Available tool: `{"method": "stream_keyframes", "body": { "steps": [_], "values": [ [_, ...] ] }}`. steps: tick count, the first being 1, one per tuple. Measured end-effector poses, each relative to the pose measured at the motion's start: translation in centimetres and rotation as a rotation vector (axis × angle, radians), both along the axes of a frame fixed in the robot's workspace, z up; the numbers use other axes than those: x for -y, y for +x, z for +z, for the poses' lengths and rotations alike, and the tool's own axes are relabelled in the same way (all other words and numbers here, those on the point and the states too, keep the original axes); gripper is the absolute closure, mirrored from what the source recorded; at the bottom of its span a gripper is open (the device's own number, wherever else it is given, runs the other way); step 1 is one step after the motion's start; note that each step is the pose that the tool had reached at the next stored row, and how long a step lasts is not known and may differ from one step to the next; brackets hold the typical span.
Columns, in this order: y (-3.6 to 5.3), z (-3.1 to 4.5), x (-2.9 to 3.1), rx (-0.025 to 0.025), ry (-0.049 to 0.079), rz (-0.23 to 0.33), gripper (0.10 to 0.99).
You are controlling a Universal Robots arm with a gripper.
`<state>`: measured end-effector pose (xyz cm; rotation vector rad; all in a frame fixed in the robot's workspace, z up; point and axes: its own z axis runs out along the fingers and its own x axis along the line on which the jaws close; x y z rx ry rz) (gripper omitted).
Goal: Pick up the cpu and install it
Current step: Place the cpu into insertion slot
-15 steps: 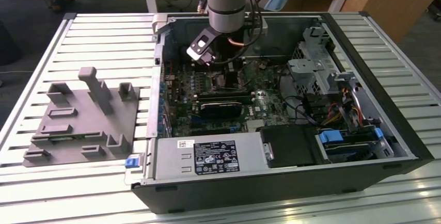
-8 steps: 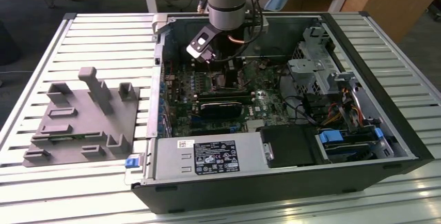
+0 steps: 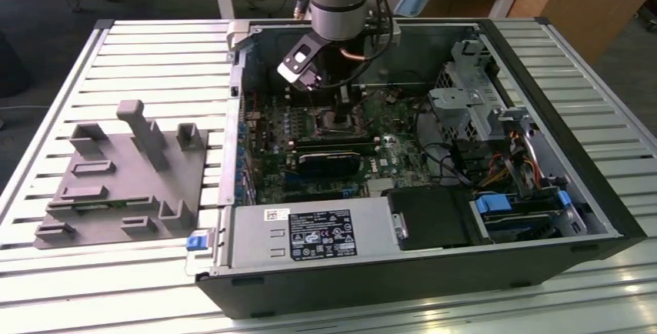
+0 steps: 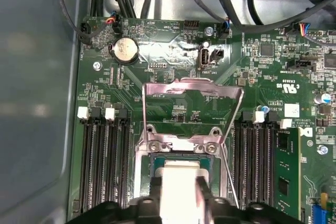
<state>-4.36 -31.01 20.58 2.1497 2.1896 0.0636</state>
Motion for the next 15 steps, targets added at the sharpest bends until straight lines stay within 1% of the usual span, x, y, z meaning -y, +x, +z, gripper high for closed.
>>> {"method": "stream_keyframes", "body": {
  "steps": [1, 3, 4, 6, 7, 8, 15],
  "values": [
    [0.00, 0.10, 0.00, 0.0000, 0.000, 0.000, 0.722],
    [0.01, 0.20, 0.00, -0.0001, 0.000, 0.000, 0.839],
    [0.01, 0.20, 0.00, 0.0000, 0.000, 0.000, 0.839],
    [0.02, 0.23, 0.00, -0.0001, -0.001, 0.000, 0.957],
    [0.03, 0.27, 0.00, -0.0003, -0.001, 0.000, 0.957],
    [0.03, 0.30, 0.00, -0.0003, -0.001, 0.000, 0.980],
    [0.03, 0.58, 0.00, -0.0002, -0.001, 0.000, 0.980]
  ]
}}
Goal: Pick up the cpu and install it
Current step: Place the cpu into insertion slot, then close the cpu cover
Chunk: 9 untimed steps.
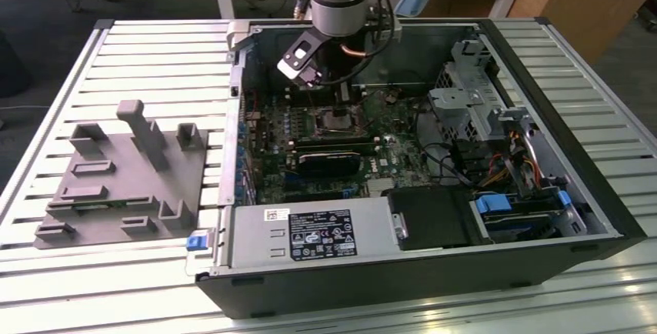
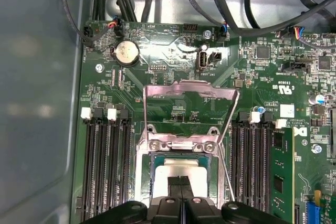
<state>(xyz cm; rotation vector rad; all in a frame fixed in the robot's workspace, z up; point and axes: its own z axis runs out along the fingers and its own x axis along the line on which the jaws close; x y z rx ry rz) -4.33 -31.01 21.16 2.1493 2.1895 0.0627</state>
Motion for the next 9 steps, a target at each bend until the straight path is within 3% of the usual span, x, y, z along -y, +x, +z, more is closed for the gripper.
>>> {"method": "stream_keyframes", "body": {
  "steps": [9],
  "values": [
    [0.00, 0.49, 0.00, 0.0000, 0.000, 0.000, 0.980]
  ]
}}
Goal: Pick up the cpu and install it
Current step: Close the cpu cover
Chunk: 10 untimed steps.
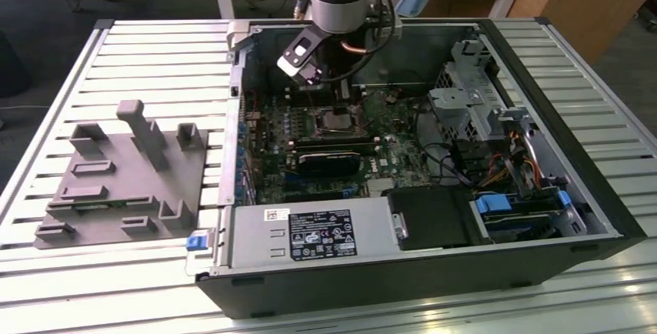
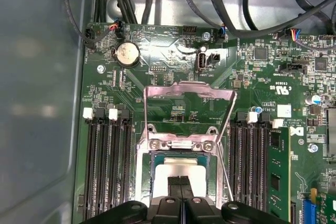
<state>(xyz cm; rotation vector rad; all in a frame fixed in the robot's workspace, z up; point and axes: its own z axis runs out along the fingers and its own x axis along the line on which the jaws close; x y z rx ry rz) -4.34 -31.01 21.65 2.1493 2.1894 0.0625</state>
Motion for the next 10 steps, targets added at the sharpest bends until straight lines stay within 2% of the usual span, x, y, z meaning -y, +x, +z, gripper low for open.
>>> {"method": "stream_keyframes", "body": {
  "steps": [10],
  "values": [
    [0.00, 0.69, 0.00, 0.0000, 0.000, 0.000, 0.980]
  ]
}}
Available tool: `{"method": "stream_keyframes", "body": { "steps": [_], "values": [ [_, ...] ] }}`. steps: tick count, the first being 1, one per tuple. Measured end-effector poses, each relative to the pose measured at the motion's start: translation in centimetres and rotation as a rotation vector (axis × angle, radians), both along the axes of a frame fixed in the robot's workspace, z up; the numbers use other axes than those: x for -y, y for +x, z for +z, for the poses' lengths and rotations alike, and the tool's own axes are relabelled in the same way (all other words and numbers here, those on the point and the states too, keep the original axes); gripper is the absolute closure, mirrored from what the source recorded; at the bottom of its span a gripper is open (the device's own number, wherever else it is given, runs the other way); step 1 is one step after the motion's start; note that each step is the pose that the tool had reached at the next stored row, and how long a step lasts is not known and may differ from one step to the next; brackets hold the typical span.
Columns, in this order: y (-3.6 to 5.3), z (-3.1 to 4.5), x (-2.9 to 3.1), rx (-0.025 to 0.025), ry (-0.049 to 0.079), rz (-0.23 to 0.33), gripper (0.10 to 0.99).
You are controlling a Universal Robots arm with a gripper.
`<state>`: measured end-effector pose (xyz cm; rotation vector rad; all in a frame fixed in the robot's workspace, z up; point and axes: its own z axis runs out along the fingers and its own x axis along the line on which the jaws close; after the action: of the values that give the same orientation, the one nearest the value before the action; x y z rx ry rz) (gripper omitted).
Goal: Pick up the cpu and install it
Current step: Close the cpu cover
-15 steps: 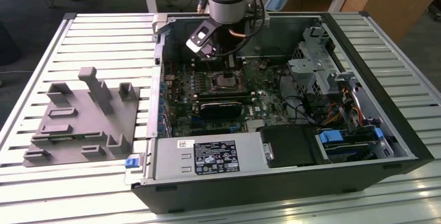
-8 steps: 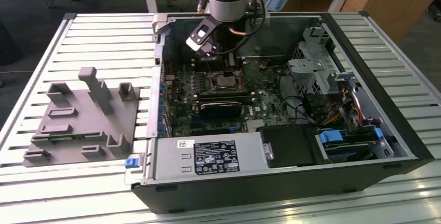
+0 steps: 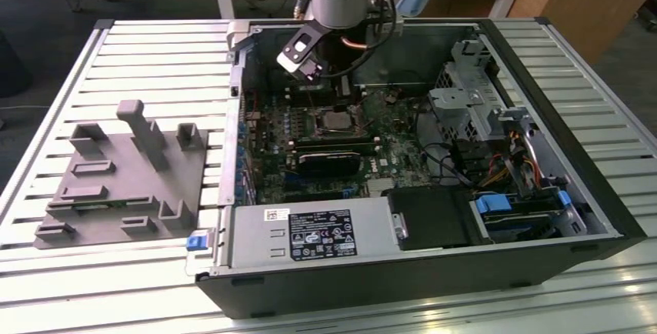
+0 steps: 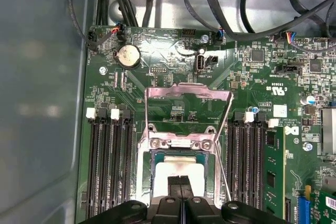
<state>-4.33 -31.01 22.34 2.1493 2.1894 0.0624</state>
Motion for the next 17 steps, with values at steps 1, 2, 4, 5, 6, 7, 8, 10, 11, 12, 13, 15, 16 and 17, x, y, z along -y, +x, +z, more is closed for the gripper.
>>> {"method": "stream_keyframes", "body": {
  "steps": [1, 2, 4, 5, 6, 7, 8, 10, 11, 12, 13, 15, 16, 17],
  "values": [
    [0.00, 0.08, 0.00, 0.0000, 0.000, 0.000, 0.980],
    [0.00, 0.19, 0.00, -0.0001, 0.000, 0.000, 0.980],
    [0.01, 0.41, 0.00, -0.0001, 0.000, 0.000, 0.980],
    [0.02, 0.45, 0.00, -0.0002, 0.000, 0.000, 0.980],
    [0.02, 0.49, 0.00, -0.0002, 0.000, 0.000, 0.980],
    [0.02, 0.56, 0.00, -0.0002, 0.000, 0.000, 0.980],
    [0.02, 0.64, 0.00, -0.0003, 0.000, 0.000, 0.980],
    [0.03, 0.93, 0.00, -0.0003, 0.000, 0.000, 0.980],
    [0.03, 1.18, 0.00, -0.0003, 0.000, 0.000, 0.980],
    [0.03, 1.47, 0.00, -0.0001, 0.000, 0.000, 0.980],
    [0.02, 1.81, 0.00, -0.0004, 0.000, 0.000, 0.980],
    [0.02, 2.63, 0.00, -0.0002, 0.000, 0.000, 0.980],
    [0.03, 3.06, 0.00, -0.0002, 0.000, 0.000, 0.980],
    [0.02, 3.51, 0.00, -0.0004, 0.000, 0.000, 0.980]
  ]
}}
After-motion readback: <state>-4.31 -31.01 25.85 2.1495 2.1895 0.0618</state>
